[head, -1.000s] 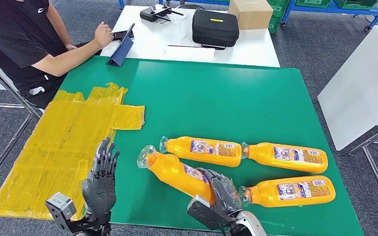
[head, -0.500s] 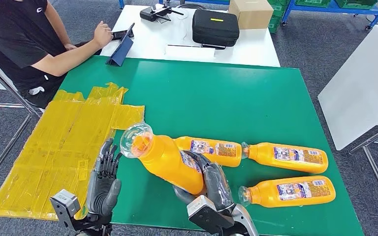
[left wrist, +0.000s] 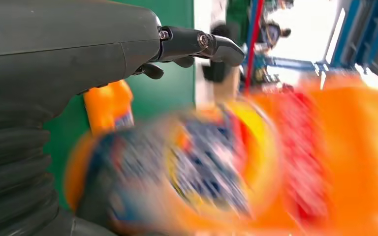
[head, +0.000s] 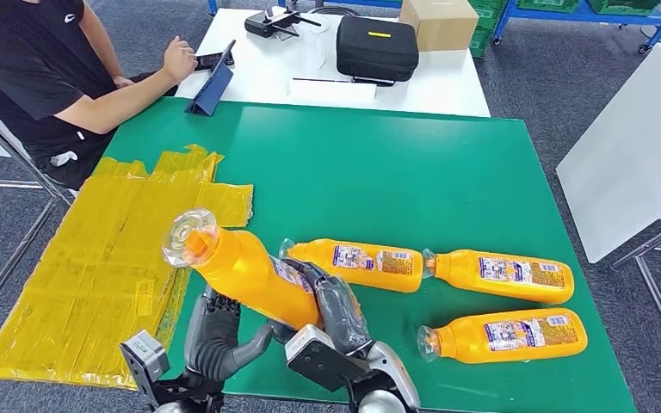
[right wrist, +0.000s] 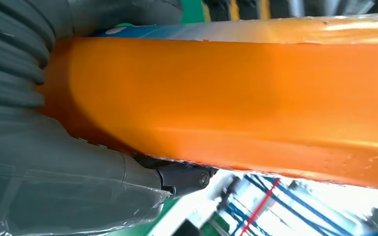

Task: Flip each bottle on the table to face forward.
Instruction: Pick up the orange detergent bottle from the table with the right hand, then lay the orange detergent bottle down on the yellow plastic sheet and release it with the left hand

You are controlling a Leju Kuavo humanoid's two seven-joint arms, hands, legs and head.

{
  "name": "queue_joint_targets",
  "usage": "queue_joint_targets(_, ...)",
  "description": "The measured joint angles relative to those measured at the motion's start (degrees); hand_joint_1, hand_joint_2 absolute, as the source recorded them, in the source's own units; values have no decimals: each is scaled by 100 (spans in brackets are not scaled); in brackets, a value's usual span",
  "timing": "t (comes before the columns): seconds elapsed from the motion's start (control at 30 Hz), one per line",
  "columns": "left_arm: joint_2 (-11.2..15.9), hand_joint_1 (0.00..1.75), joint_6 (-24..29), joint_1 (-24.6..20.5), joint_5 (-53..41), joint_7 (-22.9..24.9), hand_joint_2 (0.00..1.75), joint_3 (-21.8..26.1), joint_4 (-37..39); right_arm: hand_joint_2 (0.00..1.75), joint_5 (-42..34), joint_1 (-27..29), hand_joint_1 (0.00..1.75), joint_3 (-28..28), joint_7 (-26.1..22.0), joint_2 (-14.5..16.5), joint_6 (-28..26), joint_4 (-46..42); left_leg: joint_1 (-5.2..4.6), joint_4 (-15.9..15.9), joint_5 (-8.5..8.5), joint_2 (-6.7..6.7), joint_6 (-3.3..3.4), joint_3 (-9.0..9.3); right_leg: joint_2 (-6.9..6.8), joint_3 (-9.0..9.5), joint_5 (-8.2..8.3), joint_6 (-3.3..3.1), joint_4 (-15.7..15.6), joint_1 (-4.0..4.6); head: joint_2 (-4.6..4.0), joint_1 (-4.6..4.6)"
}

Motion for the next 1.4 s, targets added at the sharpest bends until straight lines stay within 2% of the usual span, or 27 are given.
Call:
queue_joint_targets(0.13, 75, 0, -274, -22, 392, -44, 175, -195, 0, 175, 53, -133, 175, -13, 5, 86, 80, 519, 0, 0, 0, 0, 0, 0, 0, 0, 0, 0, 0, 0, 0, 1)
queue_joint_targets(0.37, 221, 0, -434, -9, 749, -60, 175, -218, -2, 175, 226, -231, 175, -44, -23, 191, 75, 1115, 1, 0, 0, -1, 0, 0, -1, -2, -1, -1, 0, 0, 0, 1)
queue_joint_targets(0.77, 341, 0, -573, 64, 900, -69, 175, -157, -12, 175, 379, -208, 175, -61, -9, 205, 101, 1374, 0, 0, 0, -1, -1, -2, -2, -3, -3, -3, 0, 0, 0, 1)
queue_joint_targets(0.87, 349, 0, -316, 88, 574, -44, 175, -118, -55, 175, 649, -187, 175, 31, 59, 192, 99, 1375, 1, 0, -1, -1, -1, -2, -2, -3, -3, -4, 1, 0, 0, 2)
queue_joint_targets(1.07, 382, 0, 721, 109, -808, 158, 175, -113, -146, 175, 1165, -213, 175, 456, 301, 112, 99, 1258, 2, -1, -1, -1, -1, -2, -2, -3, -4, -5, 1, 0, 0, 3)
queue_joint_targets(1.2, 424, 0, 1033, 118, -1128, 248, 175, -157, -150, 175, 1273, -275, 175, 809, 461, 6, 99, 1108, 1, -1, 0, -1, -1, -2, -2, -3, -4, -5, 1, 0, 0, 4)
queue_joint_targets(1.33, 477, 175, 1085, 165, -1124, 231, 175, -184, -137, 175, 1275, -335, 175, 1072, 525, -92, 85, 1025, 1, -1, -1, 0, -1, -2, -1, -4, -4, -4, 0, 0, 0, 3)
queue_joint_targets(1.4, 497, 175, 1039, 201, -1037, 173, 175, -194, -120, 175, 1232, -359, 175, 1178, 526, -129, 61, 1013, 1, -1, -1, 0, -1, -2, -2, -4, -4, -5, 0, 0, 0, 3)
